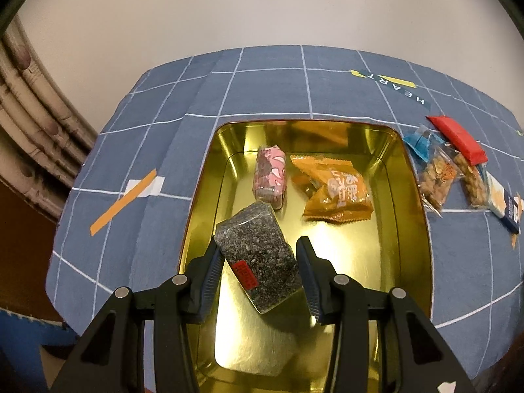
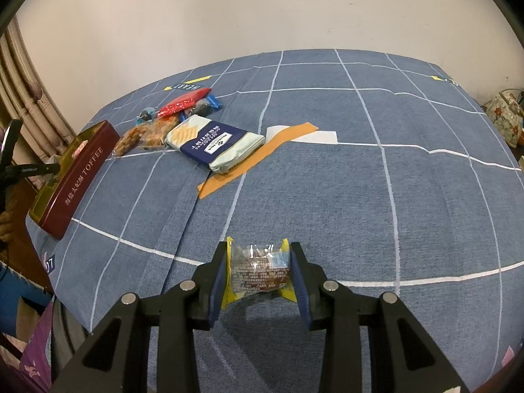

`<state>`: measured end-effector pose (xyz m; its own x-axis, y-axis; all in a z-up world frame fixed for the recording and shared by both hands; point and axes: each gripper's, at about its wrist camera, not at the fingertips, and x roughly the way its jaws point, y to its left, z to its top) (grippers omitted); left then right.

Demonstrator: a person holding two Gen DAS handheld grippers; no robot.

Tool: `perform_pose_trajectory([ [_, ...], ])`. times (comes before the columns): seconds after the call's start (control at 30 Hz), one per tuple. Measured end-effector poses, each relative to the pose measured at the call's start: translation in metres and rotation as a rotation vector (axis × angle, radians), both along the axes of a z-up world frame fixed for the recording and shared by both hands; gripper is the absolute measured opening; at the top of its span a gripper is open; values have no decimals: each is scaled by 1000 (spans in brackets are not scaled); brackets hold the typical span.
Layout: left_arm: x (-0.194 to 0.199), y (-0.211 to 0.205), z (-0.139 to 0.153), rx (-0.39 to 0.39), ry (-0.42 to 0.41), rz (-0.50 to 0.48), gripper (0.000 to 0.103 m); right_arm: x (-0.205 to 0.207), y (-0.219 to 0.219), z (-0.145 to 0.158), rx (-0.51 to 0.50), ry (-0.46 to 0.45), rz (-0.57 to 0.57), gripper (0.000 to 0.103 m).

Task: Organize snacks
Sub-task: 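Carry the dark seed packet into the tin and open the left tool, then carry the clear wrapped cookie over the tin with the right tool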

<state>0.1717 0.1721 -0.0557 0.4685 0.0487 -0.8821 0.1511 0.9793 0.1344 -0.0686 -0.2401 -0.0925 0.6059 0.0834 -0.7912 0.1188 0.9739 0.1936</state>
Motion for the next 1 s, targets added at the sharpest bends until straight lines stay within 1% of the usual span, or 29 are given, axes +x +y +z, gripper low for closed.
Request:
perform_pose_trajectory([
  [0.17, 11, 2, -8, 7, 21, 13, 41, 0, 0, 0, -2, -1, 2, 37],
  [0.37, 12, 2, -15, 29, 30, 13, 43, 0, 1, 0, -3, -3, 4, 37],
  [0.47, 10, 0, -14, 58, 3, 11, 43, 0, 1, 0, -3, -3, 5, 37],
  [0.53, 9, -1, -12, 60, -2, 0, 44, 0, 1, 0, -4, -3, 5, 37],
  [0.63, 7, -3, -6, 75, -22, -3, 44, 0, 1, 0, -5, -4, 6, 37],
  [0.73, 1, -3, 3, 70, -41, 4, 45, 1, 1, 0, -7, -4, 8, 37],
  [0.87, -18, -5, 22, 69, -94, 32, 54, 1, 1, 0, -9, -5, 10, 37],
  [1.0, -40, -5, 40, 69, -136, 75, 56, 1, 1, 0, -11, -5, 12, 37],
])
